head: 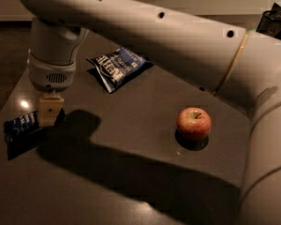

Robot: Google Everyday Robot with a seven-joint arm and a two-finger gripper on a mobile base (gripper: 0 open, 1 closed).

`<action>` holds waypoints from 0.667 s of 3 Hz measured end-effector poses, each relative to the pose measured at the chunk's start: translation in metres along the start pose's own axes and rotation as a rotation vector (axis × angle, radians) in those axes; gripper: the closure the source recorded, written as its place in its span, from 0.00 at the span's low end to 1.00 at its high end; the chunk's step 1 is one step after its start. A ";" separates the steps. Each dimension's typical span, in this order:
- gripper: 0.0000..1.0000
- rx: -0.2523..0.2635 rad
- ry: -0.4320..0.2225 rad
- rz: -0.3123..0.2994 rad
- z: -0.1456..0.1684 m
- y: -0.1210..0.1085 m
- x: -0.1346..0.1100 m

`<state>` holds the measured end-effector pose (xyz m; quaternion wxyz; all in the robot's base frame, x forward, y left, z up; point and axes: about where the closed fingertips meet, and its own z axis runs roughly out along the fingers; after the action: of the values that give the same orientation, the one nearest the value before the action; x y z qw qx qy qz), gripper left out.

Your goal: Pick rxbar blueberry

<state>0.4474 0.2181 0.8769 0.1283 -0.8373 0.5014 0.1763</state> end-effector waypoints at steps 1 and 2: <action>1.00 0.022 -0.051 0.008 -0.035 0.001 0.002; 1.00 0.053 -0.109 -0.030 -0.092 0.008 -0.004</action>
Offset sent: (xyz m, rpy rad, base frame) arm 0.0075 -0.0456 0.0991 0.1428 0.0021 0.0157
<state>0.4536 0.1818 0.9617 0.1802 -0.8303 0.4854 0.2064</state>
